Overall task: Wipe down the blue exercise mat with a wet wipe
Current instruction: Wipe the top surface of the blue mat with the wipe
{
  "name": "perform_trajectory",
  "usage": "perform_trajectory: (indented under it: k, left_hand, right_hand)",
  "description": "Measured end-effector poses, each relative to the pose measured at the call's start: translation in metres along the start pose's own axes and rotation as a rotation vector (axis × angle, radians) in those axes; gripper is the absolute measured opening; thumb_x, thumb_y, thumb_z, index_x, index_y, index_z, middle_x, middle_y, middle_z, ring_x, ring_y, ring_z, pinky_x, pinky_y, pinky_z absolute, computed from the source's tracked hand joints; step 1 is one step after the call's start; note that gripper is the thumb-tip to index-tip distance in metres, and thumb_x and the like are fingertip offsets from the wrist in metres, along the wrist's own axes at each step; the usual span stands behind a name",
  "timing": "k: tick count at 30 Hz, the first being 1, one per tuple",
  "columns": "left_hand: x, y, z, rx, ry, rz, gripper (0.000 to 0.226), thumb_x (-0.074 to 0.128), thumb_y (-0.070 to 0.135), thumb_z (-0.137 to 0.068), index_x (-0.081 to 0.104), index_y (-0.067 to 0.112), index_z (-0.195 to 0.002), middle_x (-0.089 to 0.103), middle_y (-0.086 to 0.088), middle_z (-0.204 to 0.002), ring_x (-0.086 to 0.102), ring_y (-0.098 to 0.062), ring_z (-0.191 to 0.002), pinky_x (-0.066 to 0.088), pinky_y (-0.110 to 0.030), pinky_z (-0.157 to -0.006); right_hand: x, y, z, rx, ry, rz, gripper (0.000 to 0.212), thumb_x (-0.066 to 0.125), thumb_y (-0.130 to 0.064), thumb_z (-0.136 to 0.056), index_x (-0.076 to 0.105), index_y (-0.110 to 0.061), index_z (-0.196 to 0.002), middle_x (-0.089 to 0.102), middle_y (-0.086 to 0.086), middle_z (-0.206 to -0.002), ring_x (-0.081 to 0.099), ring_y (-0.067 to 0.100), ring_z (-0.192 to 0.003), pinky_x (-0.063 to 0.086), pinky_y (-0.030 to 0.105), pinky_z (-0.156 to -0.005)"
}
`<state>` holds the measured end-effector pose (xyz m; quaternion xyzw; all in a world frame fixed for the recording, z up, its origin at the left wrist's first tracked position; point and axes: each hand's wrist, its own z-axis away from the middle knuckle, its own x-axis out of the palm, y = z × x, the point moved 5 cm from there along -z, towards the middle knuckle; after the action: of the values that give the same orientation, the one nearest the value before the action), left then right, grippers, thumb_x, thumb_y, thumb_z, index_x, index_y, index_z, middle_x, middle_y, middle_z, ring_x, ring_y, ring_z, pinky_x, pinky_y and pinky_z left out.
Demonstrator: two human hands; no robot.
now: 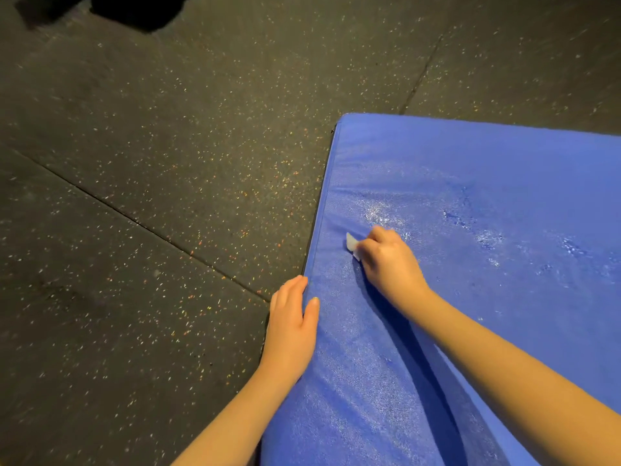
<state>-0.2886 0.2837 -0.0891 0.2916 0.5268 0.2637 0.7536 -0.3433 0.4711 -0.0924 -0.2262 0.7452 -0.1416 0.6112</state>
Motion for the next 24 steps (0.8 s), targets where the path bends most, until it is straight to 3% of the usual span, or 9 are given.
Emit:
perform_trajectory:
  k: [3, 6, 8, 11, 12, 14, 16, 20, 24]
  left_hand:
    - [0.000, -0.001, -0.027, -0.009, -0.066, -0.013, 0.041, 0.045, 0.019, -0.100, 0.045, 0.008, -0.140, 0.044, -0.001, -0.141, 0.037, -0.017, -0.131, 0.026, -0.027, -0.111]
    - [-0.004, 0.006, -0.057, -0.055, -0.124, 0.003, 0.040, 0.044, 0.022, -0.100, 0.047, 0.009, -0.138, 0.048, -0.003, -0.139, 0.041, -0.019, -0.129, 0.032, -0.034, -0.108]
    - [-0.005, 0.012, -0.073, -0.124, -0.182, 0.063, 0.035, 0.041, 0.025, -0.101, 0.052, 0.013, -0.132, 0.051, 0.001, -0.130, 0.047, -0.017, -0.120, 0.036, -0.029, -0.100]
    - [-0.007, 0.014, -0.088, -0.216, -0.174, 0.175, 0.016, 0.040, 0.028, -0.101, 0.054, 0.023, -0.105, 0.057, 0.006, -0.099, 0.052, -0.014, -0.094, 0.041, -0.028, -0.080]
    - [-0.008, 0.012, -0.091, -0.248, -0.153, 0.223, 0.016, 0.040, 0.028, -0.101, 0.056, 0.024, -0.100, 0.057, 0.007, -0.094, 0.052, -0.014, -0.091, 0.043, -0.029, -0.083]
    - [-0.010, 0.007, -0.093, -0.307, -0.140, 0.292, 0.019, 0.040, 0.027, -0.101, 0.056, 0.024, -0.091, 0.058, 0.004, -0.092, 0.053, -0.017, -0.093, 0.044, -0.035, -0.093]
    - [-0.010, 0.003, -0.095, -0.345, -0.150, 0.319, 0.020, 0.038, 0.030, -0.102, 0.057, 0.024, -0.096, 0.061, 0.002, -0.104, 0.057, -0.019, -0.102, 0.043, -0.040, -0.101]
    - [-0.010, 0.004, -0.094, -0.383, -0.151, 0.370, 0.025, 0.033, 0.033, -0.104, 0.053, 0.032, -0.089, 0.060, 0.008, -0.099, 0.058, -0.017, -0.100, 0.044, -0.037, -0.097]
    - [-0.010, 0.005, -0.095, -0.386, -0.142, 0.385, 0.023, 0.037, 0.034, -0.102, 0.055, 0.029, -0.088, 0.061, -0.003, -0.105, 0.056, -0.022, -0.104, 0.043, -0.042, -0.100]
  right_hand:
    - [0.009, -0.030, 0.030, -0.123, -0.140, -0.099, 0.016, 0.057, -0.018, -0.089, 0.067, -0.008, -0.081, 0.052, 0.011, -0.072, 0.050, 0.031, -0.058, 0.041, 0.032, -0.047]
    - [0.009, -0.025, 0.022, -0.250, -0.216, -0.037, 0.027, 0.054, -0.026, -0.091, 0.066, -0.007, -0.077, 0.050, 0.007, -0.071, 0.049, 0.027, -0.059, 0.037, 0.029, -0.042]
    - [0.004, -0.004, -0.005, -0.143, -0.091, 0.021, 0.033, 0.055, -0.026, -0.093, 0.061, -0.004, -0.069, 0.046, 0.008, -0.069, 0.046, 0.027, -0.059, 0.034, 0.028, -0.042]
    - [0.007, -0.003, -0.021, 0.053, 0.024, -0.068, 0.014, 0.064, -0.012, -0.085, 0.065, -0.004, -0.073, 0.048, 0.012, -0.066, 0.049, 0.031, -0.056, 0.044, 0.035, -0.043]
    - [0.015, -0.016, -0.017, 0.007, -0.023, -0.109, 0.004, 0.065, -0.009, -0.083, 0.067, -0.007, -0.082, 0.048, 0.011, -0.066, 0.050, 0.031, -0.056, 0.044, 0.035, -0.044]
    - [0.028, -0.043, -0.005, -0.198, -0.183, -0.154, 0.020, 0.071, 0.000, -0.077, 0.068, -0.013, -0.092, 0.047, 0.009, -0.067, 0.047, 0.028, -0.056, 0.040, 0.030, -0.043]
    - [0.032, -0.038, -0.013, -0.303, -0.274, -0.087, 0.018, 0.076, 0.003, -0.070, 0.066, -0.008, -0.080, 0.047, 0.009, -0.067, 0.046, 0.026, -0.055, 0.035, 0.028, -0.041]
    - [0.025, -0.004, -0.057, -0.028, -0.111, -0.076, 0.021, 0.071, 0.013, -0.062, 0.056, -0.002, -0.060, 0.044, 0.012, -0.063, 0.041, 0.027, -0.052, 0.034, 0.028, -0.042]
    - [0.042, -0.043, -0.022, -0.263, -0.247, -0.123, 0.016, 0.076, 0.008, -0.067, 0.064, 0.000, -0.074, 0.050, 0.014, -0.068, 0.050, 0.030, -0.055, 0.040, 0.031, -0.039]
